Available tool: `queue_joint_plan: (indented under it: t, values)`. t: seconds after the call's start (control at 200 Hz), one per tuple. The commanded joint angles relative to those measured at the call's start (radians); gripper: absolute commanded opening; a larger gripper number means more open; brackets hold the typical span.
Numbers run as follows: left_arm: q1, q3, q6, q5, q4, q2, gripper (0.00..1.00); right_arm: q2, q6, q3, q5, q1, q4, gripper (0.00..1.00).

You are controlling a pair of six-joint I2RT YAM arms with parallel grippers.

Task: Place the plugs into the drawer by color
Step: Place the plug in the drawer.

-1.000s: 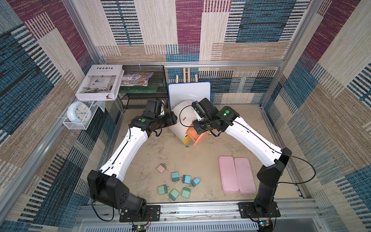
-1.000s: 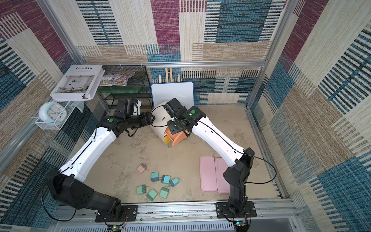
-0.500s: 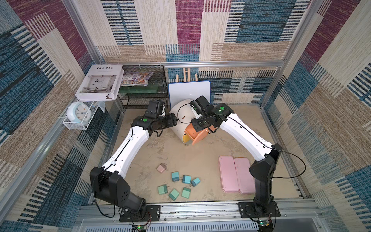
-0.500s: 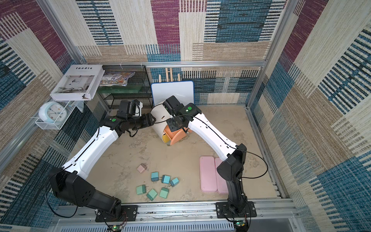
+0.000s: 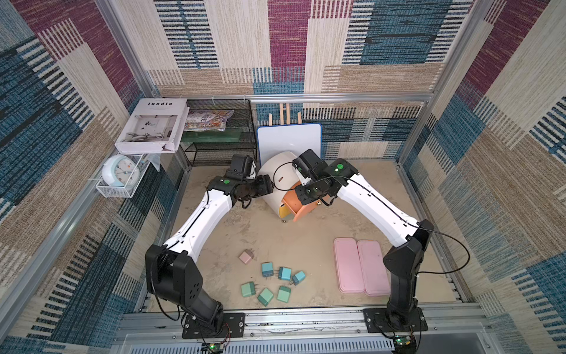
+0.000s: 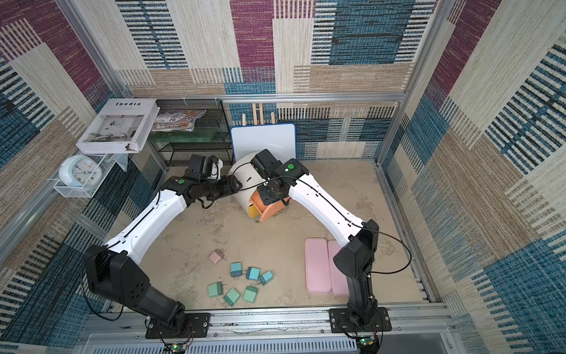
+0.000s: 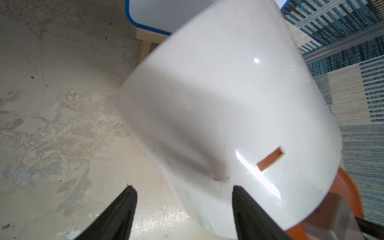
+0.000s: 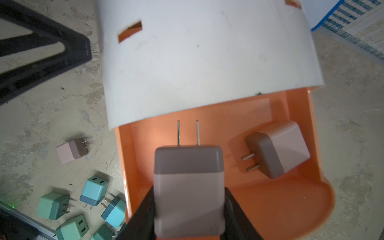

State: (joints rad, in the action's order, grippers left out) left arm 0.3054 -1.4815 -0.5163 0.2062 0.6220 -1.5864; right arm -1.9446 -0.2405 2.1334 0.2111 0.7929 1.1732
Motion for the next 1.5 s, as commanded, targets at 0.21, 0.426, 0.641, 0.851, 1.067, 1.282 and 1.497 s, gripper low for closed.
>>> queue_joint_plan:
  t: [0.21,0.426,0.641,0.851,1.067,1.282,1.497]
  values:
    - [0.001,0.017,-0.007,0.027,-0.035,-0.006,0.76,-0.078,0.051,0.033,-0.012,-0.003,-0.106,0.16]
    - [0.003,0.026,-0.003,0.024,-0.034,0.000,0.76,-0.095,0.098,-0.011,-0.019,-0.004,-0.219,0.21]
    - [0.009,0.036,0.001,0.016,-0.034,0.009,0.76,-0.084,0.122,-0.080,-0.006,-0.006,-0.310,0.31]
    - [0.014,0.038,0.006,0.002,-0.027,0.015,0.76,-0.057,0.139,-0.118,-0.018,-0.011,-0.340,0.51]
    - [0.014,0.020,0.021,-0.017,-0.012,0.022,0.76,0.024,0.142,-0.131,-0.004,-0.012,-0.331,0.63]
    - [0.014,-0.009,0.041,-0.039,0.027,0.036,0.76,0.105,0.162,-0.129,-0.081,-0.012,-0.326,0.66]
    - [-0.010,0.007,0.082,-0.097,0.073,0.108,0.77,0.265,0.139,-0.359,-0.136,0.136,-0.530,0.64]
